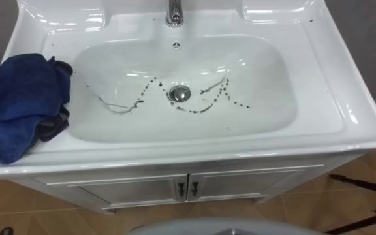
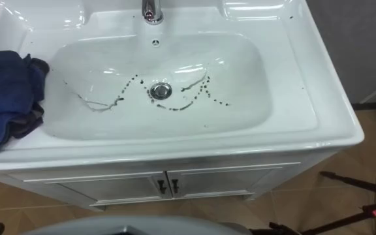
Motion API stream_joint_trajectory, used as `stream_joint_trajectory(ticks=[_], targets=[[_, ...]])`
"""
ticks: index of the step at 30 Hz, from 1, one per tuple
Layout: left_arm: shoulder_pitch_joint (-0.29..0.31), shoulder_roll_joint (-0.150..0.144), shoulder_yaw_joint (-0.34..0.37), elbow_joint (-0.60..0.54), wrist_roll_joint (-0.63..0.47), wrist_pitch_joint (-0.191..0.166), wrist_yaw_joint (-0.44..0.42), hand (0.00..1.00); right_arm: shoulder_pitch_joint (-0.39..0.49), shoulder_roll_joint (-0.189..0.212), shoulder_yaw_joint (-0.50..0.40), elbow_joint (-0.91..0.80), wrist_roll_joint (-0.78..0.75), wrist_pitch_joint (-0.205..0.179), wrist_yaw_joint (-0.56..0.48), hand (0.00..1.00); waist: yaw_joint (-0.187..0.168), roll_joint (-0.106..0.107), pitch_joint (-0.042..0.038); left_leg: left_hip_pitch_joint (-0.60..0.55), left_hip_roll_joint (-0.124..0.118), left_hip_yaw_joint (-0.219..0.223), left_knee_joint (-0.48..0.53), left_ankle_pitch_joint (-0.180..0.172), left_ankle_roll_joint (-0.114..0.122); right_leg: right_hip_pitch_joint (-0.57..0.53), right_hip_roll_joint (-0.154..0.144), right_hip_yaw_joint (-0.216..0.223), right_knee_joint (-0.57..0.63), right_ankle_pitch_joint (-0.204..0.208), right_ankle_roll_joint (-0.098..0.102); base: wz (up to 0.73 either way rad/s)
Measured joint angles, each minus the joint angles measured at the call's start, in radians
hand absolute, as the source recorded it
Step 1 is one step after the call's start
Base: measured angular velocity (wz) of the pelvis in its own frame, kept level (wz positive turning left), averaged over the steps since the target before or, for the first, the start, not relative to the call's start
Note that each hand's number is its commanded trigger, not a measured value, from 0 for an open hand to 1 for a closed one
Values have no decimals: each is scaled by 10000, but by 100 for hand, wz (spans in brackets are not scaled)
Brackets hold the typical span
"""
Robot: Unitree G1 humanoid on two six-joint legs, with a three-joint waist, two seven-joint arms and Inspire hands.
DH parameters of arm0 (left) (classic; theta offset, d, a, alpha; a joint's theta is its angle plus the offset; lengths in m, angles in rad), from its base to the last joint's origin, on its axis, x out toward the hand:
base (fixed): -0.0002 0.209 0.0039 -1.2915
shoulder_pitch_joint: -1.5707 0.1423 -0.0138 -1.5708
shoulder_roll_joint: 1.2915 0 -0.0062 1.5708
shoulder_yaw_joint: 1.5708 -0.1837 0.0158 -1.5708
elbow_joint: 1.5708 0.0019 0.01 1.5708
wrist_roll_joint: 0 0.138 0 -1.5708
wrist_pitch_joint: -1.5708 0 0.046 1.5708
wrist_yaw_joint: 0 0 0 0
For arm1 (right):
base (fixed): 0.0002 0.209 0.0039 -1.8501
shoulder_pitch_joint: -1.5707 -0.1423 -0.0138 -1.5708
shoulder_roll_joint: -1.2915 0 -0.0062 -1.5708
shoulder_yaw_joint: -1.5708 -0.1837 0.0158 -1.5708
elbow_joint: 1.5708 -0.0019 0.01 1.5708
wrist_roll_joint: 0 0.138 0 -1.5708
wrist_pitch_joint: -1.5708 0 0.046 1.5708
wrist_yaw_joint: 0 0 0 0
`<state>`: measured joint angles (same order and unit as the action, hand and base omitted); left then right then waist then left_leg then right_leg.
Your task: Wipe basin
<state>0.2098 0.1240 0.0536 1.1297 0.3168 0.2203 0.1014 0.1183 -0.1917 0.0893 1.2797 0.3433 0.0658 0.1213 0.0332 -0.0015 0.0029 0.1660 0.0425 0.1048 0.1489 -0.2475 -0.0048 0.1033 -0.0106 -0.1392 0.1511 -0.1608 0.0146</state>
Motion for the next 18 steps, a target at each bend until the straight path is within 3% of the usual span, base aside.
stream_joint_trajectory(ticks=[18], targets=[[4, -3, 18, 17, -11, -101, 35, 0, -199, 23, -43, 35, -822, -8, -119, 0, -18, -38, 10, 16, -1, -11, 29, 0, 0, -5, -9, -24, -13, -1, 1, 0]])
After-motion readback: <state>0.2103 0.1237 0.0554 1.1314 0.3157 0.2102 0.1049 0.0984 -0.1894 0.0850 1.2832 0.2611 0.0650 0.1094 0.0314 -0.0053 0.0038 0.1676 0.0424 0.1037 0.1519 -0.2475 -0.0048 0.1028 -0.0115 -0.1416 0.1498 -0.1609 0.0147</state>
